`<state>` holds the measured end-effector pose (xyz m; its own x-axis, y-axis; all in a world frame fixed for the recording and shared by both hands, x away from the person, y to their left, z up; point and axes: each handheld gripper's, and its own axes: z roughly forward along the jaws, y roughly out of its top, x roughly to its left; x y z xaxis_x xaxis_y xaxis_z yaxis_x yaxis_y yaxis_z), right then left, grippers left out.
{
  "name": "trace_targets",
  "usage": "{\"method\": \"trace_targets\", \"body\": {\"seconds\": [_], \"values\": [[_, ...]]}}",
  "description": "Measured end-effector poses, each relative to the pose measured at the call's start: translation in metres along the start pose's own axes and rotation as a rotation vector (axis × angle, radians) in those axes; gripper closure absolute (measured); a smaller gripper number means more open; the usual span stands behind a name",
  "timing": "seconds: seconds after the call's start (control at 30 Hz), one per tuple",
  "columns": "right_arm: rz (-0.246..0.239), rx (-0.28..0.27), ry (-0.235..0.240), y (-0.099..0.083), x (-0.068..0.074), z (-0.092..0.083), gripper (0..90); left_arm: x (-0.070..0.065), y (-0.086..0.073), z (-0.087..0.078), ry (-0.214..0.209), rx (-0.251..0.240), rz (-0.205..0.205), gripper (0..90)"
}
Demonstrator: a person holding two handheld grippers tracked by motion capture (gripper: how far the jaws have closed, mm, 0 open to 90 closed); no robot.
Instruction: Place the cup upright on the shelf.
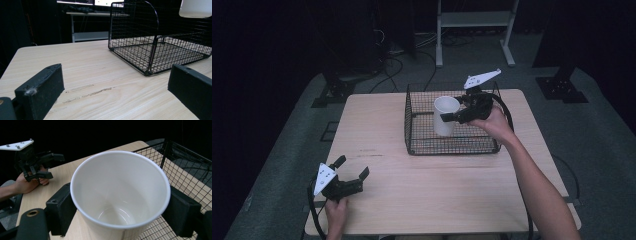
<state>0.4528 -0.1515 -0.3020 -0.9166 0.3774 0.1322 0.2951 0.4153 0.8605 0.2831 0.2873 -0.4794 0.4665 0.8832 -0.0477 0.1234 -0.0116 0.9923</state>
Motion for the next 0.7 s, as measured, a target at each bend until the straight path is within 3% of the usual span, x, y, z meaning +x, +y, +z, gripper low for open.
{"method": "trace_targets", "body": {"seconds": [0.3, 0.7], "values": [[0.016, 0.014, -0.014, 0.001, -0.009, 0.005, 19.6, 0.0, 0.0, 0.0, 0.0, -0.001, -0.002, 0.0], [0.02, 0.03, -0.033, 0.026, -0.025, 0.016, 19.6, 0.001, 0.0, 0.0, -0.001, -0.005, -0.006, 0.0]]}}
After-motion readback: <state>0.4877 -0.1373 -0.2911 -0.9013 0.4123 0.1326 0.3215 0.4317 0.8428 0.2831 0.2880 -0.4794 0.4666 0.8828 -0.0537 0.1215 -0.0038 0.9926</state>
